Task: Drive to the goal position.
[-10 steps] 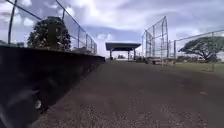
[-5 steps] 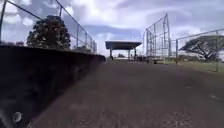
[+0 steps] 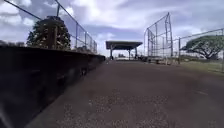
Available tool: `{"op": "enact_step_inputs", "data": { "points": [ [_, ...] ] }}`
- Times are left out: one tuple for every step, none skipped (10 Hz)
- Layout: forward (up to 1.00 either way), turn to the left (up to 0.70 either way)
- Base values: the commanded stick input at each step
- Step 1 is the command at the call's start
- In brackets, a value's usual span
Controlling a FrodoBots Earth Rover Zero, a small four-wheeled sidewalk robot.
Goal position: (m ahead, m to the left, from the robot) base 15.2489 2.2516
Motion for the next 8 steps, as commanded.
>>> {"op": "enact_step_inputs", "data": {
  "points": [
    [0.70,0.02],
    [0.70,0.03],
    [0.70,0.03],
    [0.70,0.02],
    [0.70,0.02],
    [0.70,0.00],
    [0.70,0.00],
    [0.70,0.00]
  ]
}}
